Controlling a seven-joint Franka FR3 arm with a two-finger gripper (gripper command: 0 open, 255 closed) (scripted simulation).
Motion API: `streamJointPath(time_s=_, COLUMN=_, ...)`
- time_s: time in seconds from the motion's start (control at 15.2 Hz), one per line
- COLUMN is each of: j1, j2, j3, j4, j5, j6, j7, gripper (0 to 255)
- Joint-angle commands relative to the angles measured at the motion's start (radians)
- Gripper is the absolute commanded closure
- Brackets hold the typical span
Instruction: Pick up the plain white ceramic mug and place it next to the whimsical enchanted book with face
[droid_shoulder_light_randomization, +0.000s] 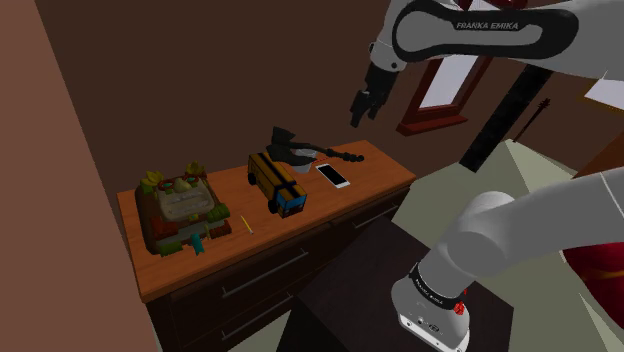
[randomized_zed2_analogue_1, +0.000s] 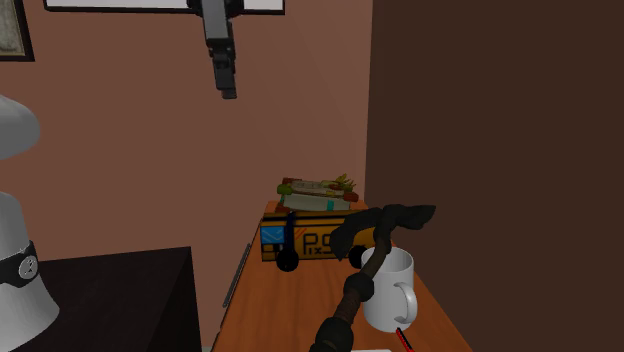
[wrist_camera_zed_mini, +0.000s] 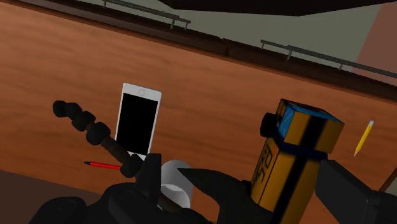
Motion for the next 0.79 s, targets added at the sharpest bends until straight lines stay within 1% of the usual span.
streamJointPath(time_s=0.0, j1=-0.005, j2=0.063, j3=-0.037, j4=0.005, j5=0.010, j6=0.062, j7=-0.031, gripper=0)
streamJointPath(time_s=0.2, j1=-0.006, j2=0.166, j3=-0.085, j4=0.032, j5=0.040, j6=0.136, j7=-0.077, gripper=0)
streamJointPath(time_s=0.4, j1=-0.005, j2=0.276, j3=-0.130, j4=0.072, j5=0.084, j6=0.201, j7=-0.132, gripper=0)
streamJointPath(time_s=0.73, j1=-0.004, j2=0.471, j3=-0.192, j4=0.166, j5=0.194, j6=0.281, j7=-0.241, gripper=0)
